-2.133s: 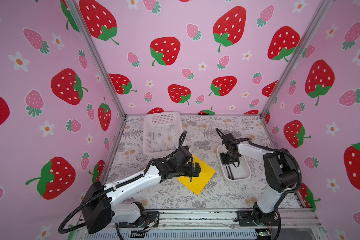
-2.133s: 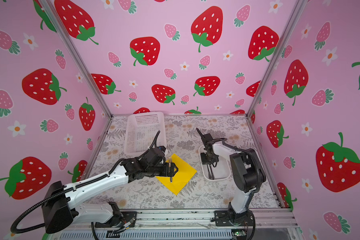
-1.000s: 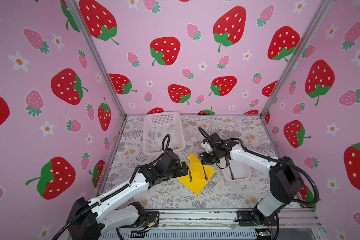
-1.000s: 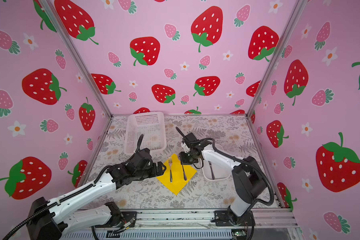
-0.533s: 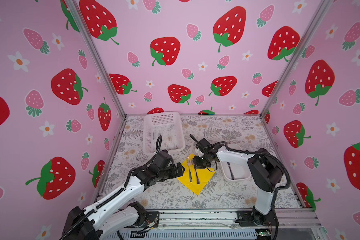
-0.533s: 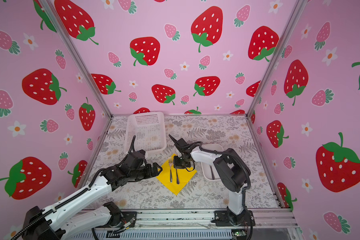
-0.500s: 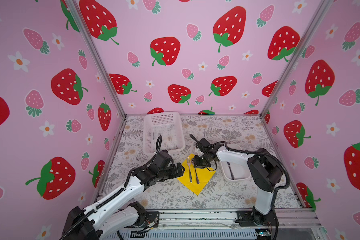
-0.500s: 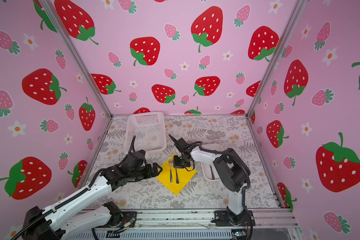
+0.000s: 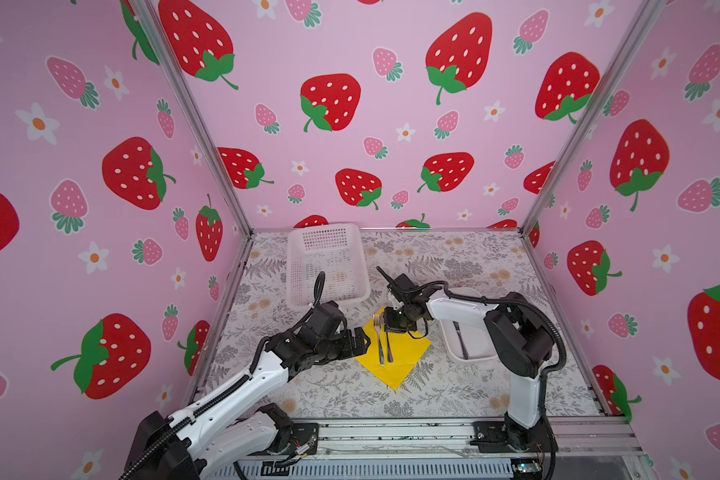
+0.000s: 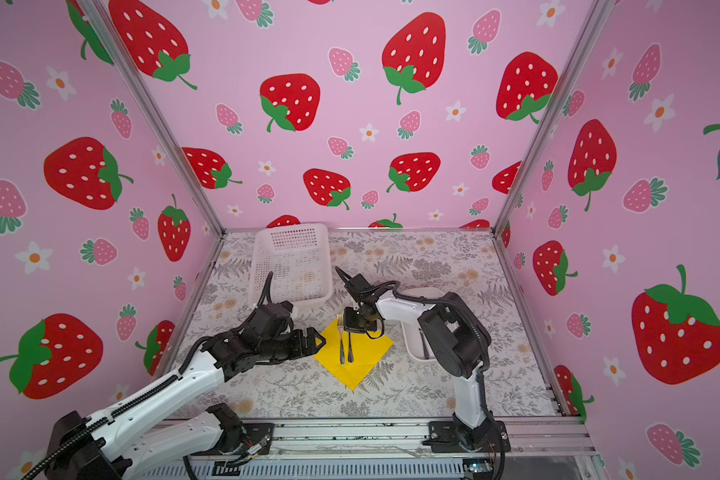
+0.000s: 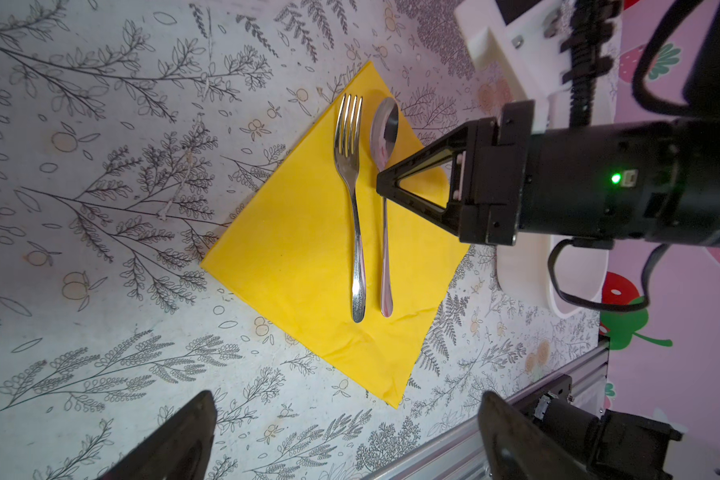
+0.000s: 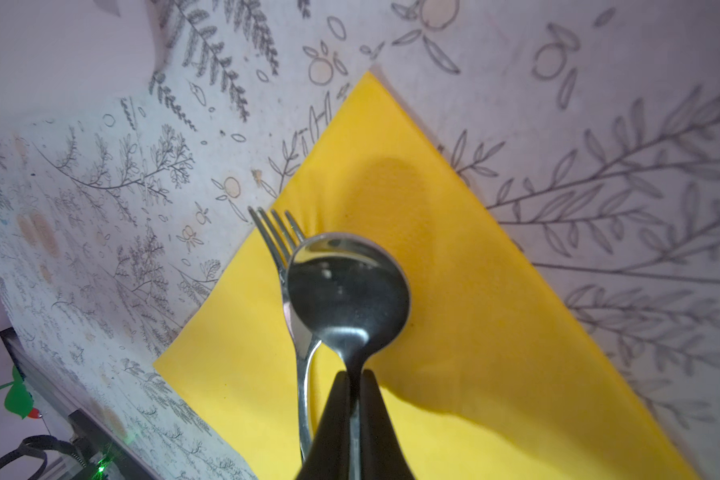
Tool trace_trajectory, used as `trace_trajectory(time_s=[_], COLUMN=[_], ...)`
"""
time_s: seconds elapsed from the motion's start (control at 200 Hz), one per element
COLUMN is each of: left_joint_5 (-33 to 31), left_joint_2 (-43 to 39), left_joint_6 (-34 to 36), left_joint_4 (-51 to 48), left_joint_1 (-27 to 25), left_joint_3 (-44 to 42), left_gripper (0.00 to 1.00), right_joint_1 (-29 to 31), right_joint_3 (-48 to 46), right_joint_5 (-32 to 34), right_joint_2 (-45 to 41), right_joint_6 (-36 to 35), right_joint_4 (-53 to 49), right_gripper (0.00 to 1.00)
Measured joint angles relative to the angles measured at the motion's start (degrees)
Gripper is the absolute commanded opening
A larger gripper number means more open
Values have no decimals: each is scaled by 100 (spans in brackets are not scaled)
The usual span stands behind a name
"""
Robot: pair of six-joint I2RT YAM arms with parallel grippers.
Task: Place the utensils on the paper napkin and roll it up
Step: 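Carry the spoon with the right gripper and lower it beside the fork, then open the right gripper and move it back to the knife in the tray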
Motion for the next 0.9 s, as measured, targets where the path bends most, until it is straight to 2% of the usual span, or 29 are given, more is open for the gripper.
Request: trace_trajectory(time_s=[0.105, 0.9], left_joint_5=[2, 205], left_joint_2=[0, 136], left_joint_6=[0, 0], left_joint_4=[-4, -7], left_joint_1=[0, 4], left_joint_3=[0, 0], left_gripper=[99, 99], right_joint_1=[0, 7], right_joint_3=[-2, -138], right_joint_5=[0, 155], right_joint_2=[0, -162], right_joint_6=[52, -243], right_joint_4=[22, 17], right_gripper=[14, 17])
